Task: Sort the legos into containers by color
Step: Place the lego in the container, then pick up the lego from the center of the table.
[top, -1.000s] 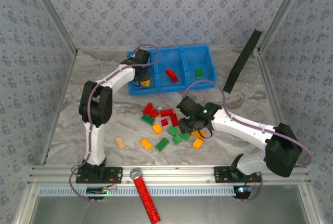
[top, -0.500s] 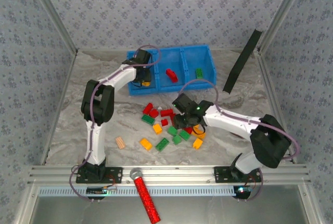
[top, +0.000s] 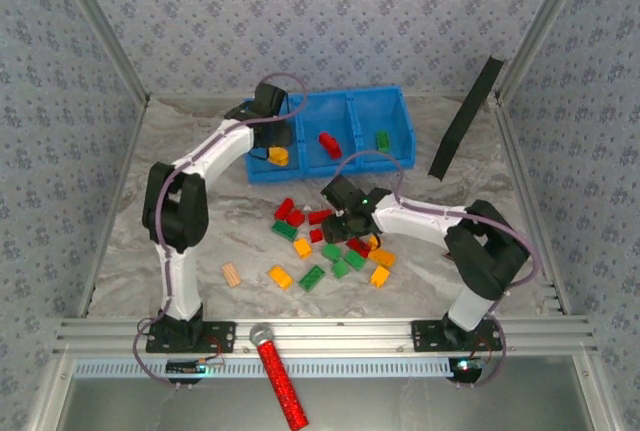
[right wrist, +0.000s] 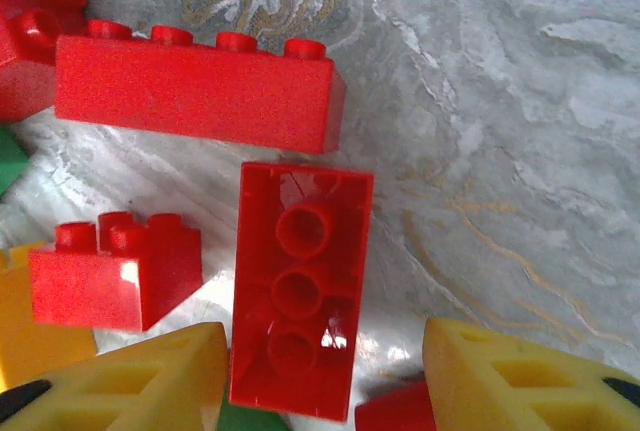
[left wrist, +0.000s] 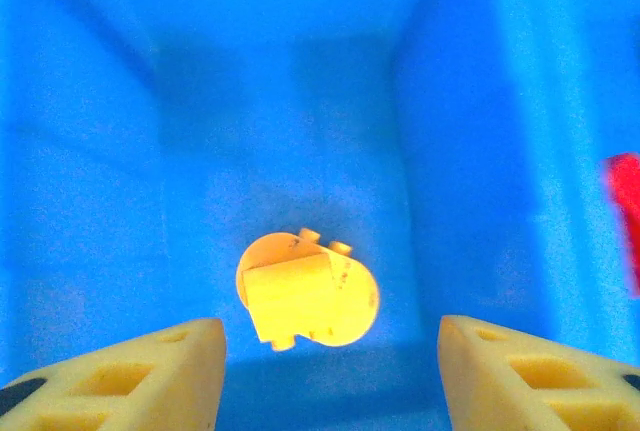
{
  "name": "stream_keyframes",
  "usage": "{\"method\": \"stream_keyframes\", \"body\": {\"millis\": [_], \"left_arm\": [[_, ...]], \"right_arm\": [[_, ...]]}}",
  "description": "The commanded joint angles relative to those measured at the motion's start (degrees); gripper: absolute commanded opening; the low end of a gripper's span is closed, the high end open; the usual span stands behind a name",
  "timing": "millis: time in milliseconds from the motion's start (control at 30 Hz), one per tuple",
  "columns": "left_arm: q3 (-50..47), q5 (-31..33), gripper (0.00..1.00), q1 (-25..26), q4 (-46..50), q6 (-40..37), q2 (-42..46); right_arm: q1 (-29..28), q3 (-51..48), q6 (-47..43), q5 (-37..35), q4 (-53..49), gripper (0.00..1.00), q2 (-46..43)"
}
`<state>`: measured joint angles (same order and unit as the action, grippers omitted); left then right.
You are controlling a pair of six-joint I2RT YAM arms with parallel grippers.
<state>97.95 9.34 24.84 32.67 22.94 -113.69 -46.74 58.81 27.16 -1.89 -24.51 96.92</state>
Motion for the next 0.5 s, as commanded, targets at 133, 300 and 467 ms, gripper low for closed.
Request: {"method": "stream_keyframes", "body": {"millis": [133,300,467], "left_arm": [[-3.2,-1.0,0.58,2.0,2.9,-1.6,9.6],[-8.3,-2.8,0.58,2.7,5.6,2.6,16.4],[-17.5,-3.1,0.58,3.2,5.9,8.0,25.7]], "right_arm": [[0.4,5.5,-4.5,-2.4,-0.8,0.55,5.6],[-0.1,6.2,-4.3,-2.5,-1.5,0.50,8.4],[-0.3,5.5,-4.0,-2.8,-1.2,0.36,9.3]]}}
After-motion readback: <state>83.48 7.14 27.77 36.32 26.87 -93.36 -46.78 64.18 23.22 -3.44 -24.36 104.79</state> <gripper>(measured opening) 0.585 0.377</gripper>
